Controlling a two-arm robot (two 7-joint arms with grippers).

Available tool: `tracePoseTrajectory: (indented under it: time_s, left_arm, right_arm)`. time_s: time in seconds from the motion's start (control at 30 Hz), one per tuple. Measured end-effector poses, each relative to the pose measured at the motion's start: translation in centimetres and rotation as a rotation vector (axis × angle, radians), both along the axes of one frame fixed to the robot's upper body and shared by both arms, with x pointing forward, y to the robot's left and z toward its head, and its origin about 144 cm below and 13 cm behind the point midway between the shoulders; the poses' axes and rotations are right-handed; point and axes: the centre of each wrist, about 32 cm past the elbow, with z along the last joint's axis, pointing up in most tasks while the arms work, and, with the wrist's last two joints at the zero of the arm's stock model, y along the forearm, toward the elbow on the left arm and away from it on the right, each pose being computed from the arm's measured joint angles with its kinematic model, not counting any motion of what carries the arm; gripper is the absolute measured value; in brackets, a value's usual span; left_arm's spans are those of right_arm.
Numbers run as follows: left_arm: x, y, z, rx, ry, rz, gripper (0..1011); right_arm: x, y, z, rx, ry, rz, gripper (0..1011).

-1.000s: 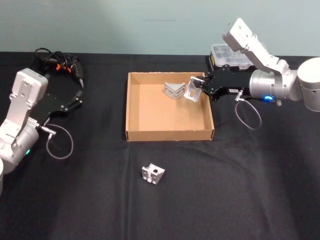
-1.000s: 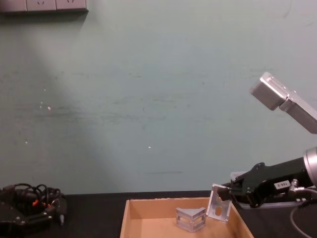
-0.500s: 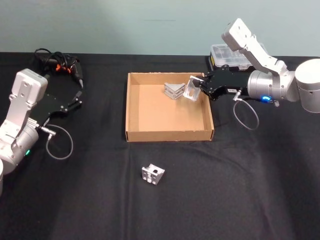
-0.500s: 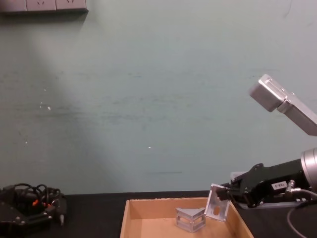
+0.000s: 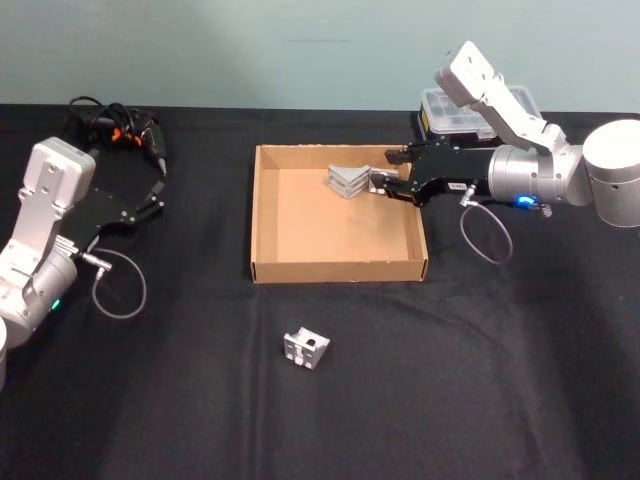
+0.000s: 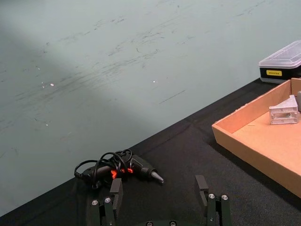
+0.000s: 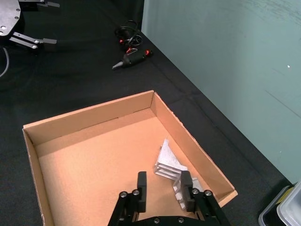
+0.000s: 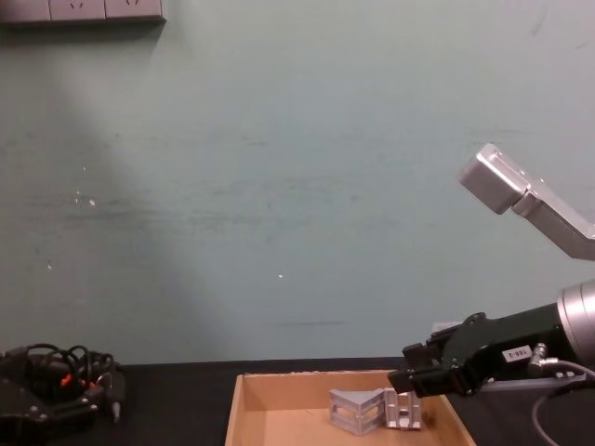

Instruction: Use one hand to pick up the angle iron from the table and place it into the box.

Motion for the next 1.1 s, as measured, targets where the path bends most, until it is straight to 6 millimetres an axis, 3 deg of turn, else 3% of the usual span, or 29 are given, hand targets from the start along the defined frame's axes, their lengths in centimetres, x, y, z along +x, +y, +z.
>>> tracePoseTrajectory:
  time_s: [0.23,0.67,1.1]
  left_arm:
    - [0.0,0.0,0.0,0.0,0.0,0.0,1000]
    - [0.0,0.0,0.0,0.0,0.0,0.0,1000]
    - [0.0,0.0,0.0,0.0,0.0,0.0,1000]
  right_arm:
    - [-0.1,0.0,-0.1,-0.001,-0.001,0.002,670]
    - [-0.3,-0.1,-0.3,0.004,0.001,0.004,1003]
    - [-1.1,-0.5,0.9,0.067,-0.046,-0.013,1002]
